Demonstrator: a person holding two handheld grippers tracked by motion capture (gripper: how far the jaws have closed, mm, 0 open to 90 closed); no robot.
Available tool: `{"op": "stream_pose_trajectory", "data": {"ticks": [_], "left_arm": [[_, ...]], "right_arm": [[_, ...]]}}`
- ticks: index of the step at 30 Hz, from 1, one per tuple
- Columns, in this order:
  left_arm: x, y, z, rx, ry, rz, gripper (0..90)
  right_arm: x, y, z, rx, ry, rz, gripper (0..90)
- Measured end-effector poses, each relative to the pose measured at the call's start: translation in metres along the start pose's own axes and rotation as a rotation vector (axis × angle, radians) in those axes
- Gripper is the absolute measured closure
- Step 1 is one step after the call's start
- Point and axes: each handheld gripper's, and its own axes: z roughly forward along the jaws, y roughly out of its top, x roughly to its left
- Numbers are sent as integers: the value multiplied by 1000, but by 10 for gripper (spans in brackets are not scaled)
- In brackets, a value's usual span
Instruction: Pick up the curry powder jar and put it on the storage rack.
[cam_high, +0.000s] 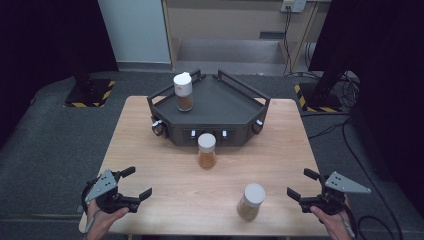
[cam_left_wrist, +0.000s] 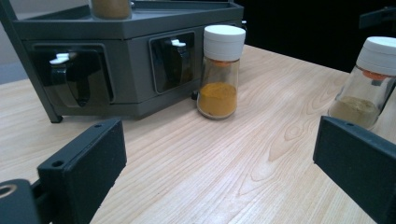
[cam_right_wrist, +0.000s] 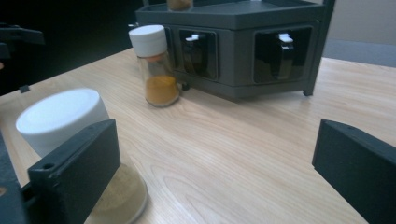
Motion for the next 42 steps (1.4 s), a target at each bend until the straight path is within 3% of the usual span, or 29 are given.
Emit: {"op": "stream_pose_trajectory", "data": {"ticks": [9, 22, 30, 42], "left_arm": [[2, -1, 0, 0, -8, -17, 17], [3, -1, 0, 5, -9, -36, 14], [3, -1, 1, 7, -15, -40, 14], [3, 0, 2, 17, -31, -38, 14]], "right_arm": [[-15, 34, 11, -10, 54, -34, 13], [-37, 69, 32, -16, 124, -30, 12], [-42, 100, 45, -29, 162, -60, 13], [-40, 133, 78, 2, 192, -106, 13]]}}
